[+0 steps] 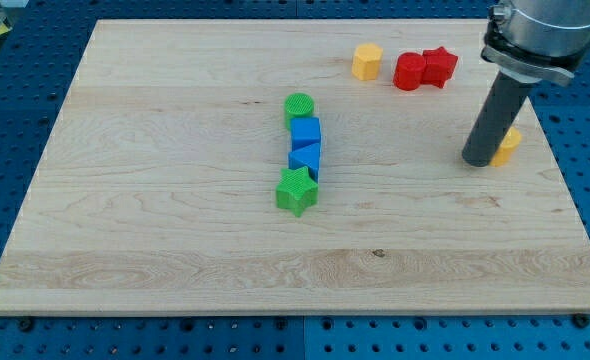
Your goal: Move your arm towards the top side of the board
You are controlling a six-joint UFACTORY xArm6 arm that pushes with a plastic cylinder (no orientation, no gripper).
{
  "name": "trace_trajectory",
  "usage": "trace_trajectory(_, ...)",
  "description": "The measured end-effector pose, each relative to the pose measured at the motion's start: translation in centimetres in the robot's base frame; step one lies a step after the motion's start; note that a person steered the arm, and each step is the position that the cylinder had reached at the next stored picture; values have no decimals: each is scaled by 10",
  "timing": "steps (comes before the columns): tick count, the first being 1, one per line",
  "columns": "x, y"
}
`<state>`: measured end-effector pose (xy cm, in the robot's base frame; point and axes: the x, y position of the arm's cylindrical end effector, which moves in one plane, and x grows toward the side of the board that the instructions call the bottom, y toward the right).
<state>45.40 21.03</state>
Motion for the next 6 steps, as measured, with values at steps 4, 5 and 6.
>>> trace_trajectory(4,-79,-139)
trace_trajectory(5,-115,-185)
trace_trajectory(6,-163,-209)
